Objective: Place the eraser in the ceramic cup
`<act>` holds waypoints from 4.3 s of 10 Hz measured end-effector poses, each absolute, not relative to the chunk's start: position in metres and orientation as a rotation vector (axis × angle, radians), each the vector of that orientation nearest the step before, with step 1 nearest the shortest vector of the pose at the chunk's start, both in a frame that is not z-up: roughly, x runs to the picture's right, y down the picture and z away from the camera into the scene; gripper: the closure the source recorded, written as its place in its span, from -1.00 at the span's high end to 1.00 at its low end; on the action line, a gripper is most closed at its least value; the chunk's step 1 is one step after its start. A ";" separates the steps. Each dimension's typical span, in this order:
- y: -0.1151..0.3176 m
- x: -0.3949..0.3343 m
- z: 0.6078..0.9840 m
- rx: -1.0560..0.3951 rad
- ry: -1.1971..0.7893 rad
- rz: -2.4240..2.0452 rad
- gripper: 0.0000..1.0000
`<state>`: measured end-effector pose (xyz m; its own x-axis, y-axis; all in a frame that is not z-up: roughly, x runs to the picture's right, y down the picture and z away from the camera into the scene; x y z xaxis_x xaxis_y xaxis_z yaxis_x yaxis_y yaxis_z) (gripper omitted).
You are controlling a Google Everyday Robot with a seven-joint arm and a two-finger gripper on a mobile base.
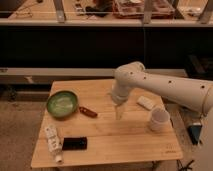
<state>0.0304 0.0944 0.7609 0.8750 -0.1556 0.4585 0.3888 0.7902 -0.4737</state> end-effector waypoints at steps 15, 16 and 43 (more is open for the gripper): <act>0.262 -0.082 0.775 -0.859 -0.848 -0.355 0.60; 0.269 -0.084 0.776 -0.868 -0.850 -0.345 0.60; 0.128 -0.037 0.740 -0.677 -1.004 -0.204 -1.00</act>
<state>-0.0370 0.1281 0.7404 0.5379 0.1425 0.8309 0.4557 0.7800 -0.4288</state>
